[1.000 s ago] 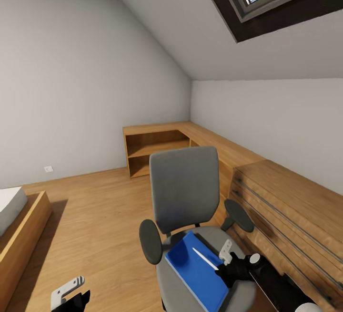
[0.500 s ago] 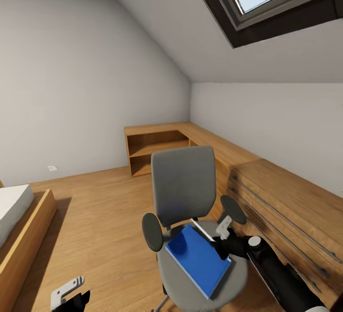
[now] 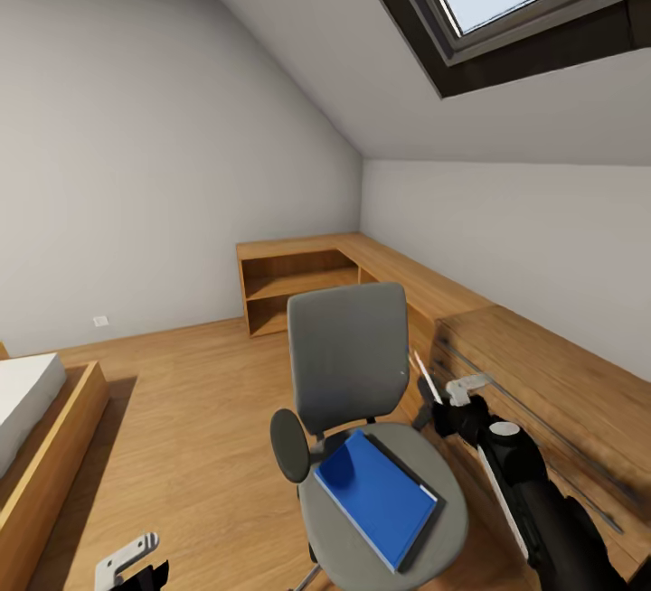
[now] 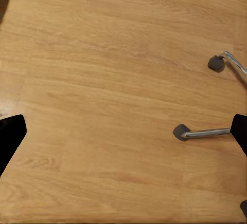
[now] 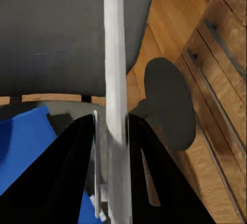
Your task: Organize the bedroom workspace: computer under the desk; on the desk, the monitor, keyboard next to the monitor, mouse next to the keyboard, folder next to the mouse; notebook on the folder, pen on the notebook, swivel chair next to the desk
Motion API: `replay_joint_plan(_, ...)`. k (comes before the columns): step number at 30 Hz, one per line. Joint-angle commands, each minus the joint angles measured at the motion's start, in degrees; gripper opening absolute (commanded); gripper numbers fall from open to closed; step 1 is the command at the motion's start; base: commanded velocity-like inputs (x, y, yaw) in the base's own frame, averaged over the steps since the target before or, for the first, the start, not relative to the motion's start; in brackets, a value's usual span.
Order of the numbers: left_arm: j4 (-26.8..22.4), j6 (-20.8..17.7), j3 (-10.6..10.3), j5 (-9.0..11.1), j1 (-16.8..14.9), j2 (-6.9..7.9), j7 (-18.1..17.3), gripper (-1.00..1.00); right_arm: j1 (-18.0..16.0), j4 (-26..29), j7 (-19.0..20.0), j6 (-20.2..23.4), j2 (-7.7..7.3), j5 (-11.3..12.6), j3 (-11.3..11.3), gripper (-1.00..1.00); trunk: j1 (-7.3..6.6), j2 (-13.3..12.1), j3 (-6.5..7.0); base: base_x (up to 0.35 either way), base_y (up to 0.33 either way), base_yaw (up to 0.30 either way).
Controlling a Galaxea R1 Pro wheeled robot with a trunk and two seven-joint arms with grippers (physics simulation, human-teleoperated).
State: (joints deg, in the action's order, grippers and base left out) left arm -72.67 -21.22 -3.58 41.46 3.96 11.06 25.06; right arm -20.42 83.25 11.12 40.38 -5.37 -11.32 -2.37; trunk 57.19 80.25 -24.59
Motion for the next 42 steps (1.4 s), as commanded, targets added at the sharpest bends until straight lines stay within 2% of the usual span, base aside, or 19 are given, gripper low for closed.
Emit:
replay_joint_plan(1,0.0,0.0,-0.2,0.5,0.0,0.07,0.5,1.00,0.0,1.0,-0.2,1.3,0.35,-0.3,0.8,-1.00,-0.22,-0.4,0.13,0.000,0.000,0.000)
replay_joint_plan(3,0.2,0.0,-0.2,0.5,0.0,0.08,0.5,1.00,0.0,3.4,-1.1,3.4,1.50,0.0,3.1,-1.00,-0.66,-1.2,0.49,0.000,0.000,0.000)
replay_joint_plan(6,0.5,0.0,-0.2,0.5,0.0,0.05,0.5,1.00,0.0,5.3,-1.7,4.8,3.10,0.1,4.9,-1.00,-1.32,-2.4,1.03,0.000,0.000,0.000)
replay_joint_plan(12,0.6,0.0,-0.2,0.4,0.0,0.02,0.5,1.00,0.0,6.4,-2.0,5.5,5.41,0.2,6.1,-1.00,-2.64,-4.8,2.10,-0.005,0.000,0.000)
replay_joint_plan(18,0.6,0.1,-0.2,0.4,0.0,0.02,0.5,1.00,0.0,6.6,-2.0,5.6,5.86,0.2,7.2,-1.00,-3.96,-7.2,3.18,-0.134,0.000,0.000)
replay_joint_plan(24,0.6,0.1,-0.2,0.5,0.0,0.02,0.5,1.00,0.0,6.7,-1.7,6.2,6.12,0.5,10.2,-1.00,-5.27,-9.6,4.26,-0.113,0.000,0.000)
replay_joint_plan(32,0.6,0.1,-0.1,0.3,0.0,0.02,0.5,1.00,0.0,6.7,-1.3,7.5,6.17,1.1,11.7,-1.00,-7.03,-12.8,5.69,-0.015,0.000,0.000)
replay_joint_plan(33,0.6,0.1,-0.1,0.3,0.0,0.03,0.4,1.00,0.0,6.7,-1.3,7.5,6.22,1.4,14.7,-1.00,-7.25,-13.2,5.91,0.000,0.000,-0.105)
replay_joint_plan(34,0.6,0.1,-0.1,0.3,0.0,0.03,0.4,1.00,0.0,6.7,-1.3,7.5,6.23,1.4,15.3,-1.00,-7.47,-13.6,6.13,0.000,0.000,-0.152)
replay_joint_plan(35,0.6,0.1,-0.1,0.3,0.0,0.02,0.4,1.00,0.0,6.7,-1.3,7.4,6.25,1.5,17.6,-1.00,-7.69,-14.0,6.37,0.000,0.000,-0.221)
replay_joint_plan(38,0.6,0.1,-0.2,0.2,0.0,0.02,0.4,1.00,0.0,6.7,-1.3,7.3,6.25,2.1,18.7,-1.00,-8.35,-15.2,7.05,0.000,0.000,-0.240)
replay_joint_plan(42,0.6,0.1,-0.2,0.1,0.0,0.03,0.5,1.00,0.0,6.7,-1.3,7.3,6.25,2.2,18.9,-1.00,-9.23,-16.8,7.90,0.000,0.000,-0.269)
